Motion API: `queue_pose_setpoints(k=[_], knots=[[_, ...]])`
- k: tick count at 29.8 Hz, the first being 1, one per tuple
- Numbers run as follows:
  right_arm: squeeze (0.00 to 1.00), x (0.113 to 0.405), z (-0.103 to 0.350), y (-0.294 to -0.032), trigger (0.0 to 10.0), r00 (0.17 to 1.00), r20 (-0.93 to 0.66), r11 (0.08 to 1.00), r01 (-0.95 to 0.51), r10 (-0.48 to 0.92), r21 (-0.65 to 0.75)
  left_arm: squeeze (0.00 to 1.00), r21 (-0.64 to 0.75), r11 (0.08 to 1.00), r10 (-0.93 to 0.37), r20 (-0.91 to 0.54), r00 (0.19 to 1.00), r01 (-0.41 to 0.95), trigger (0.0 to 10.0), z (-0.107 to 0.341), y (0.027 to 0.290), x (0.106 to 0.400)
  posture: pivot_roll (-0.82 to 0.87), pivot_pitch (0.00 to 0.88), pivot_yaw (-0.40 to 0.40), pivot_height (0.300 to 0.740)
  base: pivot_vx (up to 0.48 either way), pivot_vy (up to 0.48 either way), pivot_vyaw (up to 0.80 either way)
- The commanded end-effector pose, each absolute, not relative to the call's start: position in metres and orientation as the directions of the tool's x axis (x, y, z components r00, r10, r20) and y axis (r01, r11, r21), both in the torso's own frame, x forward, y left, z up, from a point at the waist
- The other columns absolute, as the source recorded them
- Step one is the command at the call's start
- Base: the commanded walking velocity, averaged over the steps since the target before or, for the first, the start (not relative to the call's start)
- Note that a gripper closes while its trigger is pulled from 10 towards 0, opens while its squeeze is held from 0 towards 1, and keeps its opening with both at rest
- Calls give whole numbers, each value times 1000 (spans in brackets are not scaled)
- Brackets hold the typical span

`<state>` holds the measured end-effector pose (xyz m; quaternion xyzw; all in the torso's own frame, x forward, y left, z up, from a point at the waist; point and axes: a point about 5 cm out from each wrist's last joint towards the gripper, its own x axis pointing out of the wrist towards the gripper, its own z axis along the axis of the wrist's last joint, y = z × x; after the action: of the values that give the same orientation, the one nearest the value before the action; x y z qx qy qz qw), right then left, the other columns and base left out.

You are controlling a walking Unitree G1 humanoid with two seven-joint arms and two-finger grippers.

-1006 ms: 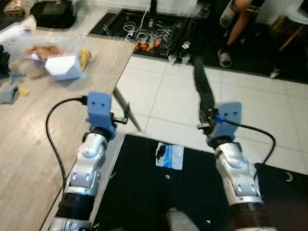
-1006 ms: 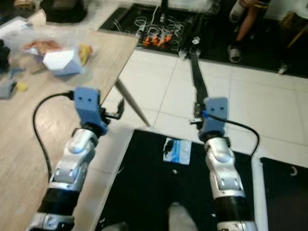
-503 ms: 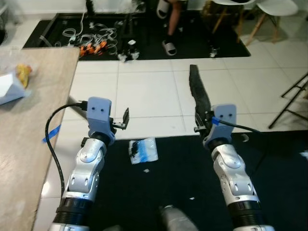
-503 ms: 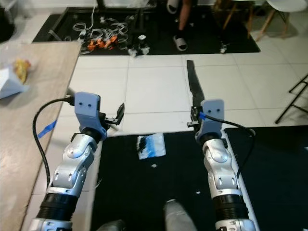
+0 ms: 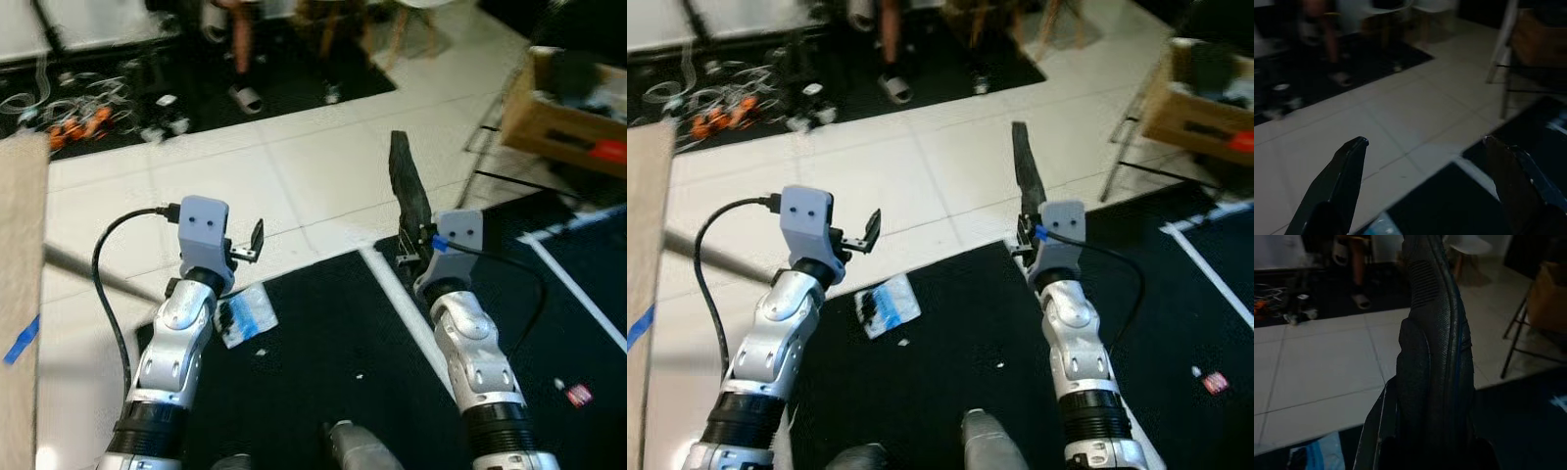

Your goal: Picking trash to rubbish bin

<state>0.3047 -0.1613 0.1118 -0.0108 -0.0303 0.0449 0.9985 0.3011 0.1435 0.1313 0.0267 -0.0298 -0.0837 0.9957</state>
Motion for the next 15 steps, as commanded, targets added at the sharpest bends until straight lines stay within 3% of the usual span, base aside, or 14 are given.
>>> queue_pose_setpoints(k=[1,15], knots=[[0,303,111,-161,10000,994,68,996,-90,91,-19,0,56,987,-153,27,988,151,10000,125,147,300,-72,89,11,740,0,0,-800],[0,306,109,-160,10000,993,68,996,-91,92,-8,0,45,989,-138,-8,990,139,10000,121,145,303,-70,75,5,740,0,0,-800]])
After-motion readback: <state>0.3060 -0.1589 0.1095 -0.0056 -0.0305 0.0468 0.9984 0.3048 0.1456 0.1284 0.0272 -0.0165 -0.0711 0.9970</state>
